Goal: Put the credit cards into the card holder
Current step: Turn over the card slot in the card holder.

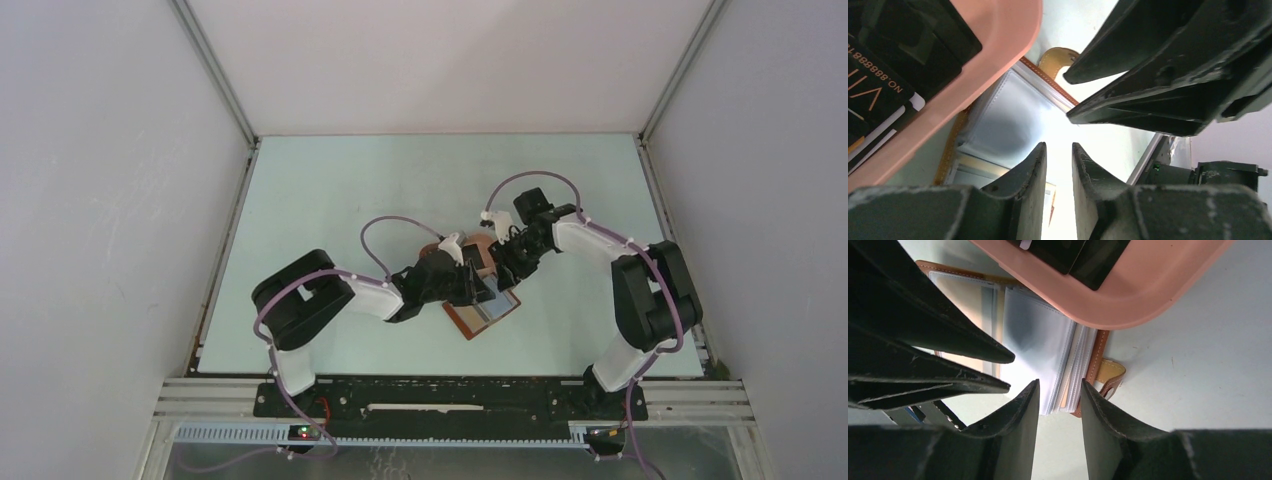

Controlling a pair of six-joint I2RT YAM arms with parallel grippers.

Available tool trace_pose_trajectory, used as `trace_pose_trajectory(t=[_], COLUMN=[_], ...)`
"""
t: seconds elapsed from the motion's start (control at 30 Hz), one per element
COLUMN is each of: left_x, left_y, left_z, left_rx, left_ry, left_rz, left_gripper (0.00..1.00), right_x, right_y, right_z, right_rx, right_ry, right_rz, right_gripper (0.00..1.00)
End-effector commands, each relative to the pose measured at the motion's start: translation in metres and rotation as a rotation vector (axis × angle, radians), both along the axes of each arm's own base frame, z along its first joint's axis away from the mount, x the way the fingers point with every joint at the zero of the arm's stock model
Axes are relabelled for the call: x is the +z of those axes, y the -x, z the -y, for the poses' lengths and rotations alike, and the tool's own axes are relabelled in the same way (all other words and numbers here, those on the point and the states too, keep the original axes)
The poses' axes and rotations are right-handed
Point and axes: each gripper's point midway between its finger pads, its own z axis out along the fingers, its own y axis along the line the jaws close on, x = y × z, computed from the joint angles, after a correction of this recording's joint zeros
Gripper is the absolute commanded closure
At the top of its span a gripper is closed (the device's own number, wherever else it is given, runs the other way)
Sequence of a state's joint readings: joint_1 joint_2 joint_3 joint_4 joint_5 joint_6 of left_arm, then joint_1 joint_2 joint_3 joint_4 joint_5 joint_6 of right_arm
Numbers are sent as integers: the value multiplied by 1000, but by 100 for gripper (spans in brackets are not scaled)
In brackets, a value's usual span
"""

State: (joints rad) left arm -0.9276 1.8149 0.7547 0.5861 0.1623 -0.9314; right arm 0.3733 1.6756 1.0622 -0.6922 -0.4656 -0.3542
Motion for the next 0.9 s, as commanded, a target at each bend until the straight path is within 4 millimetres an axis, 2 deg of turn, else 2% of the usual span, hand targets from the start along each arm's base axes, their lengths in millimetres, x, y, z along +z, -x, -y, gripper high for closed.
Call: trace_pose_trajectory(t=[0.0, 0.2, 0.37, 0.63, 0.87], left_x=[2, -4, -5, 1, 12], left_y=[-4, -6, -4, 0, 0], left_z=[10, 12, 10, 2, 1], left_rx=[-31, -39, -40, -35, -40], left_ry=[-10, -34, -39, -33, -16], left_rz=[29, 26, 25, 41, 66], left_gripper=[70, 70, 70, 70, 70], right_x=[3, -14, -16, -2, 25], right_y=[-7, -2, 12, 26, 12], right_z=[2, 6, 0, -13, -8], right_rx=[-2, -7, 23, 68, 50], right_ry=[5, 44, -1, -88, -131], right_rz=[0, -64, -158, -206, -103], right_gripper=[56, 59, 60, 61, 56])
